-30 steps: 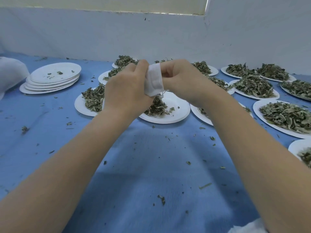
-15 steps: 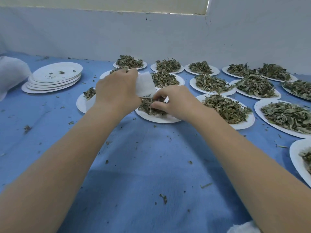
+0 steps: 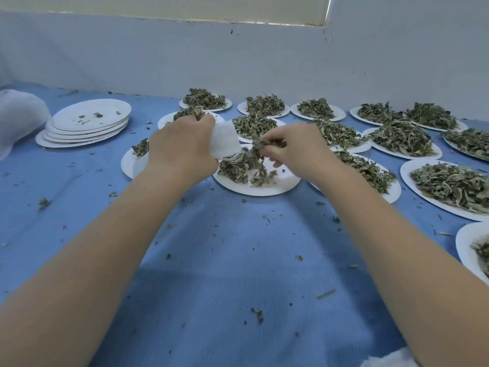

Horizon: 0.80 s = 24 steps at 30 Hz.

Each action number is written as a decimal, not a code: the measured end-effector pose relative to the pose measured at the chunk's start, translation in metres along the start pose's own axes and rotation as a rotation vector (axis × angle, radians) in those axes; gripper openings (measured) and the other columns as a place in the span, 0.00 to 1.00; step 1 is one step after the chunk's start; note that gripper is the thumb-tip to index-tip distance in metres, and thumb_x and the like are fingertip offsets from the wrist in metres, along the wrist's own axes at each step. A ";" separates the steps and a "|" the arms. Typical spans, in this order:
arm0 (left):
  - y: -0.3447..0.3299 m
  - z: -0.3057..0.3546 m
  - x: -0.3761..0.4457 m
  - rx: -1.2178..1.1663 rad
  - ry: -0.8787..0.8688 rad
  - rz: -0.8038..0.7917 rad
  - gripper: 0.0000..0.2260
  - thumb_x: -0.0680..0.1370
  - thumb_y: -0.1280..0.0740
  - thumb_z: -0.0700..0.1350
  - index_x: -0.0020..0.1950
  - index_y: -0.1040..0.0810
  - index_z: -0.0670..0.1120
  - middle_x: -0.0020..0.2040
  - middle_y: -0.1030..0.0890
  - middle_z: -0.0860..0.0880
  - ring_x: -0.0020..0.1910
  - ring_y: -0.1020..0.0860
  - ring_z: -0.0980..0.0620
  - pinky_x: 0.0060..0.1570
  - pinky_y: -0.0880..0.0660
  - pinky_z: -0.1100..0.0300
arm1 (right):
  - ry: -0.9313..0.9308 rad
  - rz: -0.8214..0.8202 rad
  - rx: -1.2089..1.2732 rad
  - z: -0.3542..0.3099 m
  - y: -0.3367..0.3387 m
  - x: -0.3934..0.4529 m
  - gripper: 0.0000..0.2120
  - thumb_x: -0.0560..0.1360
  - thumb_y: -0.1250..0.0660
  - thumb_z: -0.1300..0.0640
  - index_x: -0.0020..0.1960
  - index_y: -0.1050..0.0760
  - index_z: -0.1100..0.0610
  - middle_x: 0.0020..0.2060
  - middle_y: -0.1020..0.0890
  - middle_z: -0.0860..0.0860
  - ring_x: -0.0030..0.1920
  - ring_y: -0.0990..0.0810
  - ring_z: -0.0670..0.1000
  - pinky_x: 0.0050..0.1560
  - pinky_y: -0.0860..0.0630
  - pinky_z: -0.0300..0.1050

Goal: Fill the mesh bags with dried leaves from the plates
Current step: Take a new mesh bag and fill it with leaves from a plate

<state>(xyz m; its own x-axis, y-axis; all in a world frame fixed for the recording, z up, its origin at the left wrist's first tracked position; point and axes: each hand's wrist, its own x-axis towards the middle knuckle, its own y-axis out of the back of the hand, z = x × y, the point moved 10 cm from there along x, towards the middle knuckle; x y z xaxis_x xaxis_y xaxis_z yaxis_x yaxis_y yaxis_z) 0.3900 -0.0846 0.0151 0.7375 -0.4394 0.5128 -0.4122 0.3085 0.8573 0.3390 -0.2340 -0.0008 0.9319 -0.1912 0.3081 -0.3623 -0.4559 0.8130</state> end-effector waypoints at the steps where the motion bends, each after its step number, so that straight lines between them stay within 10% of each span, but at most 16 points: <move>1: -0.001 0.000 0.000 0.003 -0.003 0.001 0.12 0.69 0.32 0.44 0.47 0.33 0.46 0.38 0.32 0.49 0.38 0.33 0.45 0.30 0.43 0.59 | -0.011 0.033 0.079 0.003 0.008 0.000 0.05 0.75 0.31 0.56 0.50 0.18 0.51 0.33 0.20 0.42 0.27 0.22 0.37 0.35 0.29 0.28; 7: -0.002 0.007 -0.003 -0.013 -0.052 0.026 0.16 0.68 0.30 0.45 0.52 0.30 0.45 0.42 0.27 0.47 0.37 0.33 0.46 0.29 0.44 0.61 | 0.074 0.069 0.144 -0.012 0.023 -0.004 0.07 0.73 0.29 0.59 0.48 0.18 0.48 0.33 0.22 0.39 0.29 0.21 0.40 0.37 0.29 0.25; 13: -0.002 0.026 -0.010 -0.184 -0.102 0.055 0.17 0.69 0.32 0.56 0.47 0.33 0.46 0.39 0.30 0.50 0.38 0.31 0.46 0.34 0.35 0.56 | 0.291 0.059 -0.024 -0.055 0.009 -0.011 0.05 0.72 0.35 0.66 0.43 0.20 0.65 0.37 0.20 0.60 0.38 0.26 0.54 0.44 0.30 0.47; 21: 0.006 0.019 -0.008 -0.340 -0.055 0.107 0.20 0.66 0.31 0.55 0.52 0.26 0.45 0.43 0.23 0.48 0.39 0.29 0.47 0.37 0.30 0.55 | 0.116 -0.305 0.537 -0.047 -0.009 -0.015 0.17 0.73 0.42 0.67 0.56 0.19 0.56 0.58 0.27 0.71 0.62 0.32 0.70 0.63 0.34 0.67; 24: 0.008 0.022 -0.009 -0.324 -0.071 0.125 0.20 0.67 0.29 0.55 0.52 0.26 0.45 0.44 0.22 0.47 0.41 0.25 0.44 0.38 0.28 0.53 | 0.067 -0.121 0.561 -0.038 0.004 -0.012 0.10 0.75 0.34 0.64 0.50 0.18 0.52 0.47 0.16 0.60 0.52 0.18 0.56 0.58 0.23 0.50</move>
<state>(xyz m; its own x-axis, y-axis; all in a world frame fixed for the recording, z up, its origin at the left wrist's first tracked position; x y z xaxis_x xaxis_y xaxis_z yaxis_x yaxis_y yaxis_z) 0.3684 -0.0964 0.0187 0.6479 -0.4356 0.6249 -0.2977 0.6103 0.7341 0.3266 -0.2004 0.0173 0.9596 -0.0616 0.2744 -0.1882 -0.8657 0.4638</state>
